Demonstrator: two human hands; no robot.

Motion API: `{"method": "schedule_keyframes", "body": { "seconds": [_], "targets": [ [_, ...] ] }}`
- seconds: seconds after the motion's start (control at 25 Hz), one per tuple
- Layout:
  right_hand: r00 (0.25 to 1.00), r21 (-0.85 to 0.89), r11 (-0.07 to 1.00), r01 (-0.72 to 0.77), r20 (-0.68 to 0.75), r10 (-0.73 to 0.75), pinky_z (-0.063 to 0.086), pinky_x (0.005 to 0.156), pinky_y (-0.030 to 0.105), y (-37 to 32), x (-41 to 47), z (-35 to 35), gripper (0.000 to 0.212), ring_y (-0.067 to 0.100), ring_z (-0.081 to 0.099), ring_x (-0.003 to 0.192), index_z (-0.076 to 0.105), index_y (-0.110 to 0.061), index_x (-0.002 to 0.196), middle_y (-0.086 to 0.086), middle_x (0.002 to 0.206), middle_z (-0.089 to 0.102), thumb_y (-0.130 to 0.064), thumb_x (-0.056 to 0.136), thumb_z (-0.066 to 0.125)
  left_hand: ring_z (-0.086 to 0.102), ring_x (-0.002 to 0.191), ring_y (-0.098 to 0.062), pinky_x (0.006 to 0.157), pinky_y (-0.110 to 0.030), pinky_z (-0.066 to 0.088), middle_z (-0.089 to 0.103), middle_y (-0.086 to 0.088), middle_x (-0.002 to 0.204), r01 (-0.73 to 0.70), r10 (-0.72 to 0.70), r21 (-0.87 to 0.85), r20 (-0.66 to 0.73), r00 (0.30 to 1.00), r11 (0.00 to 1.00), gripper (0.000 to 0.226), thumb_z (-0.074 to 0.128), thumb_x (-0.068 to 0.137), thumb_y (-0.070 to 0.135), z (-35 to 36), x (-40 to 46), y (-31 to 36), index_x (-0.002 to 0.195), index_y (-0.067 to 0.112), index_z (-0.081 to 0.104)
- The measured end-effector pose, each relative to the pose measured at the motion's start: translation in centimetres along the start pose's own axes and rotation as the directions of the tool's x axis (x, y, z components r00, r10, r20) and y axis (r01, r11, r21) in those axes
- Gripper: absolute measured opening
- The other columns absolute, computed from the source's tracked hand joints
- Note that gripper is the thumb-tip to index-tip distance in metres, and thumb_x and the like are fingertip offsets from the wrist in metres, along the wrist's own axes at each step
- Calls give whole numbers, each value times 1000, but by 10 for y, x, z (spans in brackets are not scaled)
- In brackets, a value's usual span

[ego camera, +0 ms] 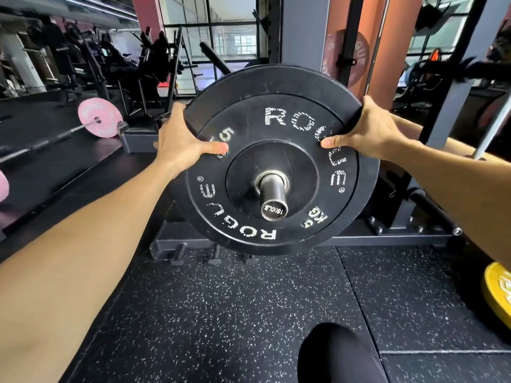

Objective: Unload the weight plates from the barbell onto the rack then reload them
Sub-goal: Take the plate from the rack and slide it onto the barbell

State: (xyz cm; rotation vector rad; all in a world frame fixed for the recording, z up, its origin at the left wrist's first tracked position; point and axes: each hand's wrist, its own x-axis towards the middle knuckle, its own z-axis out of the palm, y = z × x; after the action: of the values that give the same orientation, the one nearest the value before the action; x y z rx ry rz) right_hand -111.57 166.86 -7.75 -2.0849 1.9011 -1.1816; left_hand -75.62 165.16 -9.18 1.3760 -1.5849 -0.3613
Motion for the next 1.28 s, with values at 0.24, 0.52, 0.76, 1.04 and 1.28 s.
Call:
{"method": "schedule_keyframes", "body": {
  "seconds": [0.24, 0.52, 0.76, 1.04, 1.28],
  "targets": [
    [1000, 30, 999, -24, -12, 25, 39, 79, 30, 27, 65, 30, 93, 17, 50, 96, 41, -19, 102, -4, 103, 54, -65, 37, 87, 56, 110, -19, 101, -51, 44, 61, 20, 102, -2, 2, 5, 8, 1000, 1000, 93, 93, 32, 58, 33, 69, -19, 107, 35, 43],
    [999, 81, 996, -29, -19, 30, 39, 76, 28, 57, 143, 64, 90, 14, 50, 94, 42, -21, 102, -9, 97, 53, -61, 38, 90, 58, 108, -15, 86, -33, 46, 62, 20, 102, -19, 19, -39, -6, 1000, 999, 90, 97, 37, 51, 72, 145, -44, 108, 34, 44],
    [1000, 81, 997, -20, -14, 22, 43, 81, 32, 73, 197, 84, 93, 23, 56, 104, 41, -21, 106, -5, 102, 56, -62, 37, 89, 58, 109, -16, 95, -43, 49, 63, 17, 104, -18, 17, -36, -13, 1000, 999, 89, 97, 39, 48, 100, 197, -60, 108, 29, 44],
    [999, 76, 997, -28, -35, 31, 40, 81, 30, 90, 241, 106, 91, 23, 54, 107, 39, -24, 106, -5, 103, 52, -59, 40, 90, 57, 113, -21, 103, -54, 41, 64, 13, 109, -9, 9, -10, -15, 1000, 1000, 90, 94, 35, 55, 123, 241, -72, 108, 35, 43],
    [998, 82, 996, -28, -59, 33, 39, 80, 29, 101, 264, 119, 88, 16, 47, 96, 38, -24, 106, -5, 102, 51, -55, 44, 91, 56, 114, -20, 105, -54, 39, 63, 11, 111, -27, 27, -13, -25, 999, 1000, 88, 96, 40, 51, 137, 266, -81, 109, 34, 44]
  ]
}}
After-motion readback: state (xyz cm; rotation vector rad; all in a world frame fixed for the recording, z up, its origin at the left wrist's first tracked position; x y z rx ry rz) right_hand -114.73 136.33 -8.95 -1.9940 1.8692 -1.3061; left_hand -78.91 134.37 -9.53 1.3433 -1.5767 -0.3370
